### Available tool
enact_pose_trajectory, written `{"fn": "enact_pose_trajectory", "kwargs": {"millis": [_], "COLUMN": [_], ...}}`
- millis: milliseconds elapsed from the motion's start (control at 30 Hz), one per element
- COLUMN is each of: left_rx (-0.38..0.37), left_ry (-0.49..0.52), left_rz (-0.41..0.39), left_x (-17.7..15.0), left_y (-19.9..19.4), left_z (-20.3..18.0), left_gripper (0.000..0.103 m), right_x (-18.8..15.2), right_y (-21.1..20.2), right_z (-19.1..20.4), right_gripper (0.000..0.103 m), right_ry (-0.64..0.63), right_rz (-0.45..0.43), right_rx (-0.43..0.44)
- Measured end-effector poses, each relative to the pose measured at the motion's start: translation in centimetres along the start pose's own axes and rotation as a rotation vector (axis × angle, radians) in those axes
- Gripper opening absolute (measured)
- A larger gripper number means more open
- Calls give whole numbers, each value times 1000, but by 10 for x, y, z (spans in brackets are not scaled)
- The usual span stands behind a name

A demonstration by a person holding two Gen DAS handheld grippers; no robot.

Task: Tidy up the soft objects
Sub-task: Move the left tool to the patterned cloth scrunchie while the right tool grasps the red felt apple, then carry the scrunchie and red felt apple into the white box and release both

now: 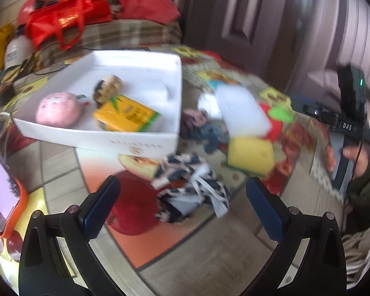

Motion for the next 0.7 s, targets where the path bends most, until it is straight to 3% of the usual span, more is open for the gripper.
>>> {"fn": "enact_pose_trajectory", "kwargs": {"millis": [100,300,367,500,600,700], "left_rx": [17,19,24,13,14,5], "left_ry": [13,33,44,36,37,46], "left_rz": [40,103,119,123,120,111], "left_x": [-2,-5,-4,-5,-5,-4], "left_y": [7,19,23,24,24,23], "left_z": [-2,-6,-7,-6,-7,-9], "left_gripper": [102,81,81,79,56,44], "right_x": [-2,-4,-5,-8,-8,-6], "right_y": [12,30,41,51,49,43], "right_z": [18,35,38,46,47,39], "right_gripper": [103,94,77,72,64,62], "right_ry": [-106,-199,-209,-244,-243,-203], "right_rz": [57,111,156,203,200,164], "right_rx": [11,23,28,21,37,26]}}
Point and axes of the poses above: each gripper's, at about its wrist camera, not at the fingertips, and y roughly the way its jaws point, z to its left, x to its top, the point moved 1 cm from there along y, roughly the way its jaws point, and after that the axes turned 7 degrees about -x, right-handed, at the moved point
